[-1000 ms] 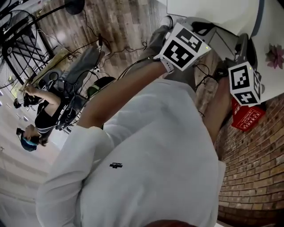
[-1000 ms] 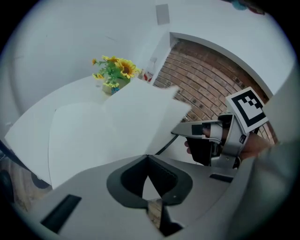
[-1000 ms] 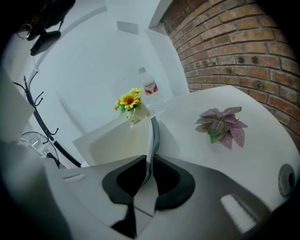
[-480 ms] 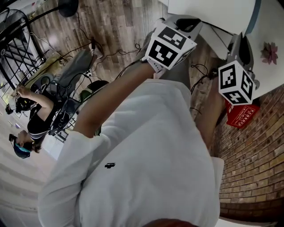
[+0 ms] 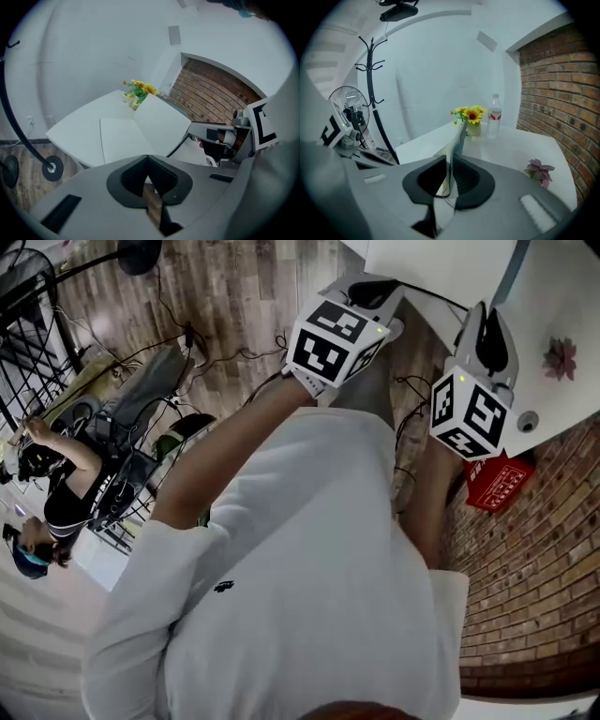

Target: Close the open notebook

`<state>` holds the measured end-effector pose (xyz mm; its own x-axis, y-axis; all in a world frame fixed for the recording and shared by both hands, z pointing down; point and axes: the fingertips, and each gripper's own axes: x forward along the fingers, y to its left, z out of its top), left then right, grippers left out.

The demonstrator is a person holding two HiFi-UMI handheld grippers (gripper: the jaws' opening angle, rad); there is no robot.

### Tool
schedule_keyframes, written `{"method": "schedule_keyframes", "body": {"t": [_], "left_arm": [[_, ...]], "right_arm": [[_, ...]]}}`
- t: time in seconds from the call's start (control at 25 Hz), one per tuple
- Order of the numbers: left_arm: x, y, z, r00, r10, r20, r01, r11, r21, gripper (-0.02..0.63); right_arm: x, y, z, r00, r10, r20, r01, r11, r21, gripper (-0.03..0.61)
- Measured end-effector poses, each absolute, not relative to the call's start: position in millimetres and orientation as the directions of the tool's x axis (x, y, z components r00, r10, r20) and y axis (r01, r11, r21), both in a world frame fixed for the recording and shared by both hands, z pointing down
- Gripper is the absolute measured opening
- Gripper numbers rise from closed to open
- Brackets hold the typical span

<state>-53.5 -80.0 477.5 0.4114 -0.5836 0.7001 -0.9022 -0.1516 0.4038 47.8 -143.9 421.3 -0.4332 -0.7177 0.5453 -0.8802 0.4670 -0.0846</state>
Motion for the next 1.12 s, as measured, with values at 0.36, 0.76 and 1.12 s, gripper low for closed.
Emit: {"method": "schedule_keyframes", "body": {"t": [0.36,0.76,1.12], "left_arm": [[-93,-76,477,0.366,-0.613,0.701,-0.912,-0.086,0.401,0.009],[-109,-71,477,0.335,-0.623,0.707,-0.916,-0.038,0.400,0.009],[-125,-65,490,0.324,-0.614,0.720,-0.914,-0.009,0.405,0.009]], "right_arm": [[5,-129,422,-0.504,-0.665,0.552,-0.821,0.568,-0.065,0.054],[-30,-113,433,-0.576,-0.585,0.572,-0.739,0.671,-0.057,0.055],[-60,-101,458,-0.594,-0.530,0.605,-0.688,0.724,-0.042,0.060]]}}
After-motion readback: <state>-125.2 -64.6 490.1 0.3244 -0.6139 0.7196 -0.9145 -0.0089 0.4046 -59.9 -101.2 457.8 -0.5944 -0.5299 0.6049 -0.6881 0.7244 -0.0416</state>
